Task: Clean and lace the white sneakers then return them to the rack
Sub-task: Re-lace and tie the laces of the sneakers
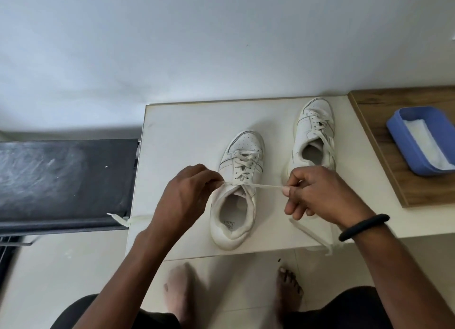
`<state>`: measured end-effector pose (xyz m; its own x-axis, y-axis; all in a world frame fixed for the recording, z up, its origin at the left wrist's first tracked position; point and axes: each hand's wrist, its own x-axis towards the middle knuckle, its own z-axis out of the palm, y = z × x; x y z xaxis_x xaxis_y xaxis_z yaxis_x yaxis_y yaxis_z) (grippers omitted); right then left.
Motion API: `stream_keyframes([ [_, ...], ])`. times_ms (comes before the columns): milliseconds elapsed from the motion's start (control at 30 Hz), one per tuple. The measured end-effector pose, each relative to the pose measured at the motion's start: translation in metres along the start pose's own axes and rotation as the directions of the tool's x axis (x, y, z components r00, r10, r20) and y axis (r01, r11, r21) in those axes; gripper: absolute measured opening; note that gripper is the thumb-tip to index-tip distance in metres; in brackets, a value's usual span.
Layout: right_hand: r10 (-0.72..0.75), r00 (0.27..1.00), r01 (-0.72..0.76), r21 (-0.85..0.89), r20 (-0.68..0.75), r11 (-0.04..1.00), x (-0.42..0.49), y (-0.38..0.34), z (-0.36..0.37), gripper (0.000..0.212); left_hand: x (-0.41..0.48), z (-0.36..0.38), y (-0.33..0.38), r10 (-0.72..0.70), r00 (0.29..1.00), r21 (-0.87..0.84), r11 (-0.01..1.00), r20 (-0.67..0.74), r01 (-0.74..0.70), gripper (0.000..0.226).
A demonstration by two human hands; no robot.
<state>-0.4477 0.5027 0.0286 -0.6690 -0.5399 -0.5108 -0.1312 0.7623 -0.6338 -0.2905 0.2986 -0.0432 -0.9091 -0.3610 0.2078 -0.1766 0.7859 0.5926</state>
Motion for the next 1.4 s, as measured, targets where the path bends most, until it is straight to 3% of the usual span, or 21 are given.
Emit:
stream_keyframes([
  [133,-0.048,0.997,0.039,-0.122,-0.067,0.992,-0.001,-0.001,-0.001,0.020,0.000,-0.004,0.002,0.025,0.999,0.149,0.989,-0.042,-0.019,0.002],
  [267,-0.073,0.990,0.051,-0.173,-0.122,0.984,0.001,0.000,0.004,0.023,-0.002,-0.007,0.003,-0.025,1.000,0.161,0.987,0.006,0.023,0.005],
  [367,-0.133,0.978,0.103,-0.182,-0.159,0.978,-0.001,-0.001,0.001,0.023,-0.003,-0.009,0.002,-0.099,0.990,0.074,0.993,0.098,0.092,0.006],
  [533,-0.121,0.987,0.140,-0.199,0.104,0.970,-0.011,0.004,-0.024,0.020,-0.007,-0.033,0.003,-0.220,0.912,-0.068,0.964,0.347,0.258,0.016],
  [667,-0.308,0.944,0.314,-0.028,0.121,0.949,-0.017,0.009,-0.041,0.016,-0.008,-0.060,0.003,-0.255,0.925,-0.301,0.892,0.282,0.337,0.016],
  [800,-0.564,0.825,0.540,0.328,-0.026,0.775,-0.019,0.010,-0.044,0.027,-0.005,-0.055,0.011,-0.236,0.959,-0.729,0.628,0.156,0.273,0.031],
  [933,-0.602,0.755,0.633,0.529,-0.260,0.565,-0.008,-0.002,-0.013,0.021,0.006,-0.028,0.033,-0.248,0.960,-0.917,0.339,0.130,0.212,0.028],
  [1000,-0.551,0.783,0.566,0.698,-0.289,0.439,-0.004,-0.012,0.008,0.021,0.010,-0.018,0.043,-0.258,0.958,-0.930,0.307,0.123,0.202,0.025],
  [1100,-0.411,0.860,0.439,0.850,-0.303,0.293,0.003,-0.025,0.030,0.019,0.014,-0.009,0.053,-0.303,0.950,-0.883,0.422,0.077,0.206,0.022],
  [1233,-0.215,0.945,0.320,0.818,-0.245,0.477,0.015,-0.023,0.046,0.015,0.013,-0.001,0.056,-0.387,0.920,-0.823,0.502,0.060,0.264,0.014],
  [1300,-0.193,0.965,0.256,0.775,-0.176,0.577,0.019,-0.018,0.053,0.018,0.011,0.001,0.057,-0.450,0.888,-0.829,0.457,0.096,0.321,0.008],
  [1400,-0.208,0.960,0.279,0.680,-0.187,0.678,0.021,-0.017,0.058,0.015,0.010,0.001,0.054,-0.520,0.843,-0.847,0.378,0.141,0.375,0.018],
])
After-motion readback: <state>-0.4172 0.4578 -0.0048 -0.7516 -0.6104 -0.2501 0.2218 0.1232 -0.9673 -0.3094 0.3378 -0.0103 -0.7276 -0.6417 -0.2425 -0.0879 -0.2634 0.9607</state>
